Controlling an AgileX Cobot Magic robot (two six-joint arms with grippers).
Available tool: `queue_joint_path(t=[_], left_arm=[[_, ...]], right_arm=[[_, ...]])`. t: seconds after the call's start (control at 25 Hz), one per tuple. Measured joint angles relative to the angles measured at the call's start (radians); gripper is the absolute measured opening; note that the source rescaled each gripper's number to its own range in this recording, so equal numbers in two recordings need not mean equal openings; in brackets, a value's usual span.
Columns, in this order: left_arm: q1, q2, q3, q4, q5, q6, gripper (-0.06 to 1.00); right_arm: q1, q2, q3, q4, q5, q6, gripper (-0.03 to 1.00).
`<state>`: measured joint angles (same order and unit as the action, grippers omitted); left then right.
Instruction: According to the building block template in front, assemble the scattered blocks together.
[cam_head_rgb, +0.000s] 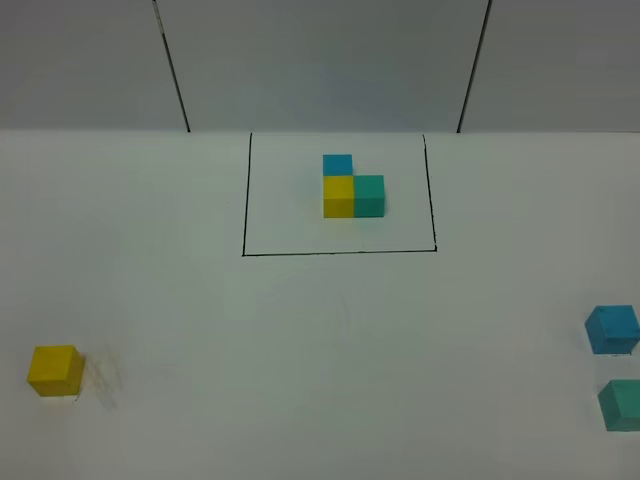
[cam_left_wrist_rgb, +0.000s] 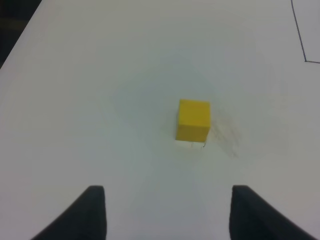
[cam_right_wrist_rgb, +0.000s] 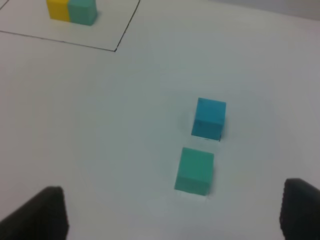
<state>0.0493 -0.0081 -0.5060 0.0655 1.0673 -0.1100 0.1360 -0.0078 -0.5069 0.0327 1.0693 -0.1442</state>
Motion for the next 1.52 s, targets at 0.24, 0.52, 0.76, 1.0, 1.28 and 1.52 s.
queue_joint_path(t=[0.24, 0.52, 0.76, 1.0, 1.28, 1.52], left_arm=[[0.0, 0.0, 0.0, 0.0, 0.0, 0.0, 0.26], [0.0, 0.0, 0.0, 0.0, 0.0, 0.0, 0.26], [0.0, 0.0, 0.0, 0.0, 0.0, 0.0, 0.26], [0.0, 0.066, 0.0, -0.002, 0.0, 0.0, 0.36], [0.0, 0.394, -0.015, -0.024, -0.029, -0.009, 0.84], [0.0, 0.702, -0.085, -0.026, -0.205, -0.012, 0.92]], right_arm=[[0.0, 0.0, 0.0, 0.0, 0.0, 0.0, 0.74], [0.0, 0.0, 0.0, 0.0, 0.0, 0.0, 0.74], [0.0, 0.0, 0.0, 0.0, 0.0, 0.0, 0.74], [0.0, 0.0, 0.0, 0.0, 0.0, 0.0, 0.74], [0.0, 0.0, 0.0, 0.0, 0.0, 0.0, 0.74], [0.0, 0.0, 0.0, 0.0, 0.0, 0.0, 0.74]])
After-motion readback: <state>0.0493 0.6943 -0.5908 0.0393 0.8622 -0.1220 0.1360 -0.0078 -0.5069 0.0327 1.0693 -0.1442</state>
